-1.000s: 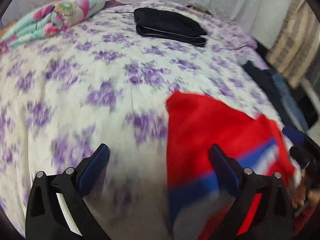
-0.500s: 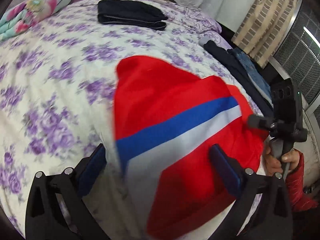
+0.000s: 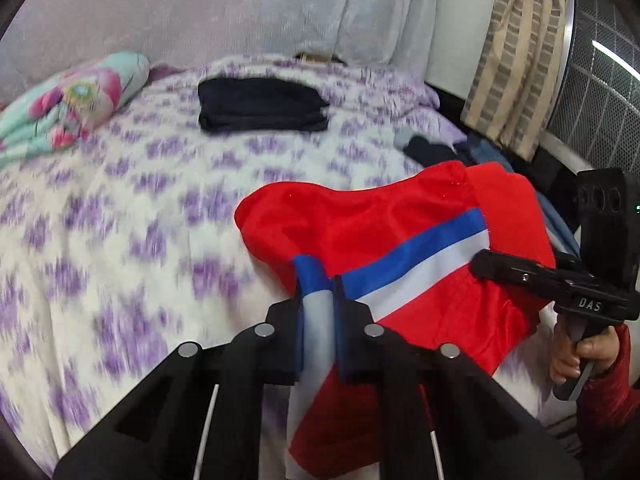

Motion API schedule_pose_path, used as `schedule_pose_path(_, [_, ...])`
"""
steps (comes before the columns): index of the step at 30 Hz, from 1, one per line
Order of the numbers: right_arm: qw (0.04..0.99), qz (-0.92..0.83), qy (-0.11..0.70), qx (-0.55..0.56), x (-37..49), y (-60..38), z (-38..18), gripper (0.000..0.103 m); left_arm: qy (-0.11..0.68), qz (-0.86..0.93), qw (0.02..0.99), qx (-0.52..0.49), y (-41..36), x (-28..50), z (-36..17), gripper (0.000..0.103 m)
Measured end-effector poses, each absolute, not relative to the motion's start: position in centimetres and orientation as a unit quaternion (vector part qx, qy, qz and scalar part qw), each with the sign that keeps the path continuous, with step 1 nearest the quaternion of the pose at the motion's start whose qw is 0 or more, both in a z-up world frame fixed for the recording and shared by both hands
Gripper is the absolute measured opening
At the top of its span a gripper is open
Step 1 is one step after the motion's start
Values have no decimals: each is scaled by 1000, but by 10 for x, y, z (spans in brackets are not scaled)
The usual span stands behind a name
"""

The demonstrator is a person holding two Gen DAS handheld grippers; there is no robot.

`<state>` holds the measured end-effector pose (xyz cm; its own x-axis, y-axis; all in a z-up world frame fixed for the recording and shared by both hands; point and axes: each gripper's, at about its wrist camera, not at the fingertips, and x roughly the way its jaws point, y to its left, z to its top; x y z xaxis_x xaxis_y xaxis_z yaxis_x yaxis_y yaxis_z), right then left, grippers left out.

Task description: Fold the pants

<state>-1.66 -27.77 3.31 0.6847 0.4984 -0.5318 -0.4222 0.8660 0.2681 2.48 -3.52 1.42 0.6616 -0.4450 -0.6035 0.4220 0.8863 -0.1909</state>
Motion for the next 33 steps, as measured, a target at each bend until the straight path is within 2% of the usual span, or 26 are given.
schedule_pose_path(5, [926, 233, 291, 56, 44, -286, 63, 39, 305, -221, 926, -8, -57, 91, 56, 10])
schedule_pose_path(14, [952, 197, 229, 53, 238, -287, 111, 39, 218, -137, 966, 3, -84, 253, 119, 10])
schedule_pose_path(20, [952, 208, 210, 78, 353, -284, 108, 39, 207, -89, 974, -35, -77, 348, 110, 11])
schedule_pose_path(23, [946, 196, 249, 70, 413, -278, 76, 43, 236, -56, 970, -32, -77, 395, 78, 13])
schedule_pose_path(25, [938, 155, 307, 44, 451, -278, 37, 48, 291, -39, 956, -29, -78, 427, 41, 16])
schedule_pose_path(27, [938, 163, 303, 41, 458, -284, 21, 54, 334, -22, 942, -10, -78, 446, 6, 25])
schedule_pose_path(28, [936, 172, 302, 50, 456, -287, 27, 60, 323, -16, 946, 8, -78, 442, 8, 28])
schedule_pose_path(29, [936, 170, 302, 55, 453, -288, 35, 70, 306, -4, 952, 16, -76, 434, 16, 30])
schedule_pose_path(30, [944, 161, 281, 64, 443, -291, 48, 78, 285, 9, 958, 15, -73, 425, 26, 44])
schedule_pose_path(31, [954, 157, 246, 69, 430, -295, 61, 87, 257, 26, 966, 5, -68, 415, 38, 66])
schedule_pose_path(33, [977, 127, 161, 63, 401, -303, 84, 87, 210, 53, 976, -27, -53, 398, 59, 79])
